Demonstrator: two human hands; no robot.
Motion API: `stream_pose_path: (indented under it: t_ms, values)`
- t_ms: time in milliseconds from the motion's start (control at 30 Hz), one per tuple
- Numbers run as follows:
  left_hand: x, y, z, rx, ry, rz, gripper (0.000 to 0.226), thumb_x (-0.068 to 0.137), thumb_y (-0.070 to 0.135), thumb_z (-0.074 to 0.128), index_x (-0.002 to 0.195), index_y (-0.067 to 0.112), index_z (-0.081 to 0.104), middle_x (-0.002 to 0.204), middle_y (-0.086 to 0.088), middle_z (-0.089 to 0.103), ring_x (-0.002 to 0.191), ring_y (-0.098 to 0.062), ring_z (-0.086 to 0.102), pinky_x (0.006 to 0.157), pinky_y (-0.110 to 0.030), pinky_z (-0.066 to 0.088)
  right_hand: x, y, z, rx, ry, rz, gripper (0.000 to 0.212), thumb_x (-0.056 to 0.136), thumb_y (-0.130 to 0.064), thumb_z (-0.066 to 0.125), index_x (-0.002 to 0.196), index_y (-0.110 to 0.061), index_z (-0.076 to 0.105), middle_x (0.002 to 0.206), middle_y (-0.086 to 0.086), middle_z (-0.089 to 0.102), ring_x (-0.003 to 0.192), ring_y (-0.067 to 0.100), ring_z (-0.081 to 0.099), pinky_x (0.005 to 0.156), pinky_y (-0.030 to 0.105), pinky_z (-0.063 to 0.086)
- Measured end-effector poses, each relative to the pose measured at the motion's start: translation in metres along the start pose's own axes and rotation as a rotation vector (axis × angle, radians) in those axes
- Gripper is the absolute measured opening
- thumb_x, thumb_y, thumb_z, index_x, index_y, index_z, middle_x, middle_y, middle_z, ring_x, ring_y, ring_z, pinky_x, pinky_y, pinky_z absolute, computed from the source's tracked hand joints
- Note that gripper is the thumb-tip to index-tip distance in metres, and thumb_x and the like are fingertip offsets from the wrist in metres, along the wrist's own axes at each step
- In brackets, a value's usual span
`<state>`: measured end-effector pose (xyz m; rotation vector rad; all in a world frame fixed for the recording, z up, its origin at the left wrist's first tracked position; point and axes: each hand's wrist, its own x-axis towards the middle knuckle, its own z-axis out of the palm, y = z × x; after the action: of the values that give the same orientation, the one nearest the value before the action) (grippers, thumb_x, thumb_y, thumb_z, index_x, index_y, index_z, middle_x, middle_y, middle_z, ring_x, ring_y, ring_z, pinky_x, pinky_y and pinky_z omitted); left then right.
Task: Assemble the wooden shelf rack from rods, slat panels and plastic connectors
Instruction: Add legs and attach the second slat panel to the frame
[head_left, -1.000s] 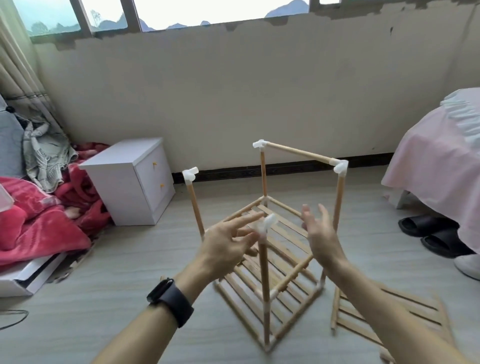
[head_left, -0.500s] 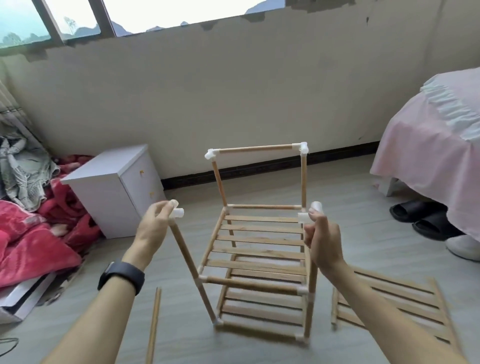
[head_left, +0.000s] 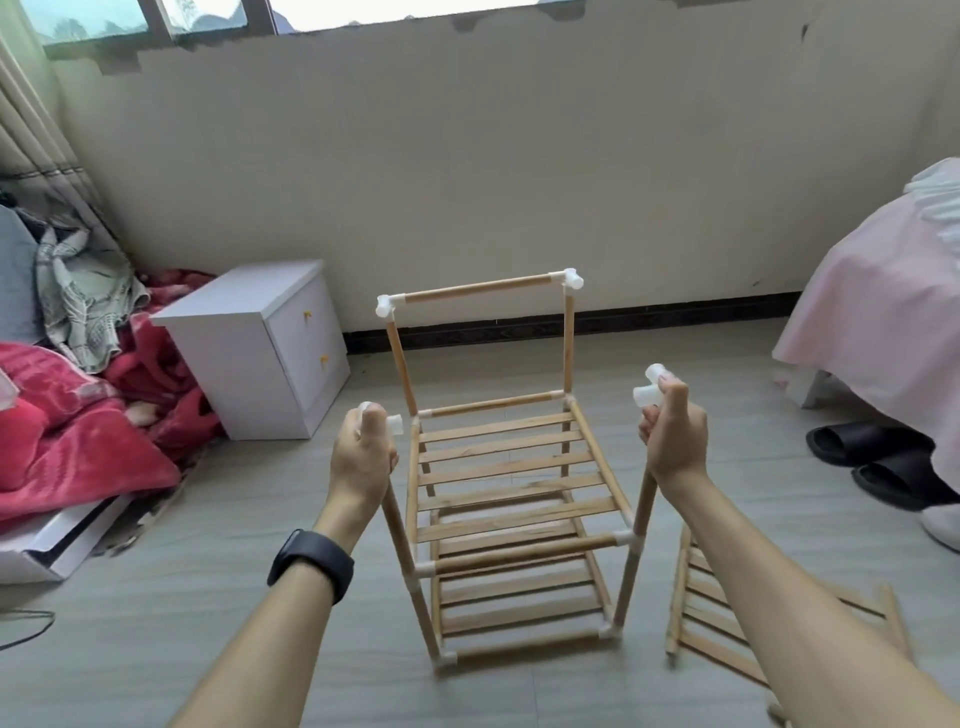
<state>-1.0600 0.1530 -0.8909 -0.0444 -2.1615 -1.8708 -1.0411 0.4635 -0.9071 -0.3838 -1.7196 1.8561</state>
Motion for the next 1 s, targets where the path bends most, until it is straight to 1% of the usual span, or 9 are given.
stream_pose_path:
  t_ms: [167, 300, 433, 533, 633, 700, 767, 900, 1000]
  values:
    - [-0.014, -0.004, -0.005, 0.139, -0.061, 0.007, 0.054, 0.099, 0.067, 0.03, 0.101, 0.017, 0.049, 0.073, -0.004, 0.056, 0.064, -0.016, 0.054, 0.064, -0.031, 0.046, -0.008, 0.002, -0.006, -0.238, 0.039, -0.027, 0.071, 0.091, -0.078, 0.031, 0.076, -0.012, 0.053, 0.066, 0.002, 0.049, 0.064, 0.018, 0.047, 0.061, 0.033, 0.039]
    - [-0.038, -0.045, -0.04, 0.354, -0.109, -0.013, 0.063, 0.089, 0.085, 0.022, 0.122, 0.036, 0.044, 0.103, 0.011, 0.064, 0.094, -0.006, 0.063, 0.073, -0.029, 0.046, -0.052, 0.048, -0.015, -0.402, 0.155, -0.059, 0.065, 0.09, -0.072, 0.051, 0.101, -0.007, 0.051, 0.094, 0.012, 0.056, 0.085, 0.03, 0.057, 0.07, 0.04, 0.047]
    - [-0.069, -0.124, -0.089, 0.493, -0.061, -0.279, 0.052, 0.1, 0.06, 0.042, 0.14, 0.027, 0.039, 0.122, 0.003, 0.06, 0.106, -0.016, 0.058, 0.088, -0.035, 0.046, -0.123, 0.096, 0.012, -0.612, -0.254, -0.108, 0.058, 0.083, -0.076, 0.053, 0.106, -0.023, 0.05, 0.099, -0.008, 0.052, 0.096, 0.02, 0.054, 0.081, 0.038, 0.051]
    - [-0.09, -0.179, -0.128, 0.652, -0.12, -0.511, 0.056, 0.101, 0.046, 0.048, 0.148, 0.022, 0.03, 0.129, -0.002, 0.053, 0.108, -0.021, 0.055, 0.09, -0.04, 0.05, -0.153, 0.119, 0.053, -0.884, -0.576, -0.323, 0.064, 0.084, -0.07, 0.057, 0.122, -0.018, 0.056, 0.116, -0.003, 0.056, 0.113, 0.019, 0.049, 0.098, 0.039, 0.047]
    - [-0.104, -0.223, -0.152, 0.783, -0.155, -0.7, 0.056, 0.1, 0.041, 0.048, 0.149, 0.019, 0.029, 0.134, -0.012, 0.047, 0.115, -0.03, 0.053, 0.094, -0.041, 0.049, -0.16, 0.133, 0.101, -1.163, -0.785, -0.534, 0.086, 0.088, -0.074, 0.048, 0.151, -0.015, 0.04, 0.153, 0.006, 0.041, 0.143, 0.024, 0.033, 0.12, 0.042, 0.03]
    - [-0.11, -0.249, -0.157, 0.842, -0.182, -0.78, 0.055, 0.1, 0.038, 0.047, 0.149, 0.018, 0.03, 0.14, -0.014, 0.042, 0.124, -0.033, 0.048, 0.101, -0.043, 0.046, -0.16, 0.142, 0.131, -1.256, -0.87, -0.583, 0.093, 0.09, -0.076, 0.038, 0.159, -0.016, 0.024, 0.165, 0.006, 0.024, 0.154, 0.025, 0.015, 0.126, 0.044, 0.015]
    - [-0.112, -0.274, -0.157, 0.874, -0.216, -0.843, 0.056, 0.099, 0.036, 0.047, 0.149, 0.018, 0.03, 0.143, -0.013, 0.039, 0.13, -0.033, 0.043, 0.105, -0.045, 0.044, -0.162, 0.153, 0.156, -1.293, -0.899, -0.539, 0.091, 0.091, -0.073, 0.038, 0.158, -0.014, 0.022, 0.167, 0.005, 0.02, 0.155, 0.023, 0.011, 0.127, 0.043, 0.012]
    - [-0.106, -0.319, -0.155, 0.954, -0.274, -0.876, 0.058, 0.098, 0.033, 0.048, 0.153, 0.025, 0.03, 0.153, -0.012, 0.029, 0.138, -0.033, 0.036, 0.108, -0.042, 0.041, -0.172, 0.181, 0.166, -1.291, -0.776, -0.545, 0.078, 0.088, -0.057, 0.059, 0.147, -0.008, 0.041, 0.151, 0.009, 0.046, 0.145, 0.028, 0.035, 0.119, 0.042, 0.022]
    - [-0.092, -0.348, -0.153, 0.984, -0.312, -0.876, 0.054, 0.1, 0.03, 0.044, 0.152, 0.038, 0.033, 0.16, -0.009, 0.02, 0.141, -0.03, 0.033, 0.107, -0.04, 0.039, -0.171, 0.2, 0.165, -1.255, -0.68, -0.616, 0.075, 0.089, -0.054, 0.056, 0.146, -0.006, 0.046, 0.142, 0.01, 0.055, 0.138, 0.029, 0.043, 0.11, 0.042, 0.031]
